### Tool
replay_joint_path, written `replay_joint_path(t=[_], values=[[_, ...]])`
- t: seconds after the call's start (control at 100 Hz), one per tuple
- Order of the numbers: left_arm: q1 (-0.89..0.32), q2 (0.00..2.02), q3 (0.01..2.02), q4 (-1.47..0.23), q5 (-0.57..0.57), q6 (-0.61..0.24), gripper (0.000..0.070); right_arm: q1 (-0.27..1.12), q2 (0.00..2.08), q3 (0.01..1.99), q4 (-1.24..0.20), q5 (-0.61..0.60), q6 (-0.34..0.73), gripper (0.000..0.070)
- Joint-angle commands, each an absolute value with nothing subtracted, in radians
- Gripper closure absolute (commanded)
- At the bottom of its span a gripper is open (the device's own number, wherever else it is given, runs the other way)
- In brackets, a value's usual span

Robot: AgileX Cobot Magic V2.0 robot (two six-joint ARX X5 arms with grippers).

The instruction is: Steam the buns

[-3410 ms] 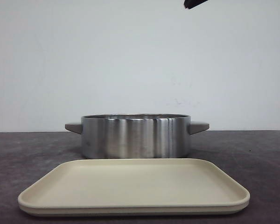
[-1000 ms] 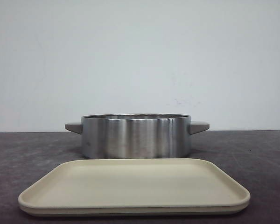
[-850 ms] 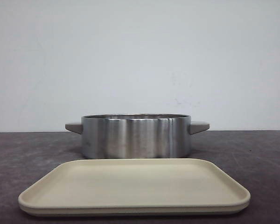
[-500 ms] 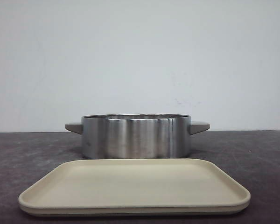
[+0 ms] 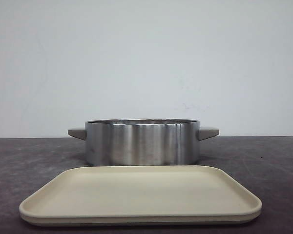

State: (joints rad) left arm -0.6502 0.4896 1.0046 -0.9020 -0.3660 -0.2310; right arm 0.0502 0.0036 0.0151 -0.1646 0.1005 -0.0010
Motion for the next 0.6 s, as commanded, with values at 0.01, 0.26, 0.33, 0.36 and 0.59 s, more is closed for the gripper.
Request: replay_joint_path(t=[0.01,0.26,0.33,0.36,0.59], values=[[-0.655,0.493,1.016,-0.897,-0.370,-0.236,0.0684,0.050,0.004,0.012,-0.158,0.104,-0.008,0.0690],[-0.655,0.493,1.016,-0.897,-0.370,-0.236,0.0683,0.050,0.004,0.012,-0.158,0.104,-0.008,0.0690],[-0.655,0.493,1.016,-0.897,-0.370,-0.236,0.0683,0.050,0.004,0.012,-0.158,0.104,-0.008,0.0690],[-0.655,0.493,1.016,-0.897,-0.370,-0.236,0.0684,0.050,0.004,0.012,-0.158,0.104,-0.008,0.0690],[-0.545,0.461,1.016,-0.887,-0.371,-0.120,0.0683,0.050,0.004,0.012,-0.158,0.104,-0.008,0.0690]])
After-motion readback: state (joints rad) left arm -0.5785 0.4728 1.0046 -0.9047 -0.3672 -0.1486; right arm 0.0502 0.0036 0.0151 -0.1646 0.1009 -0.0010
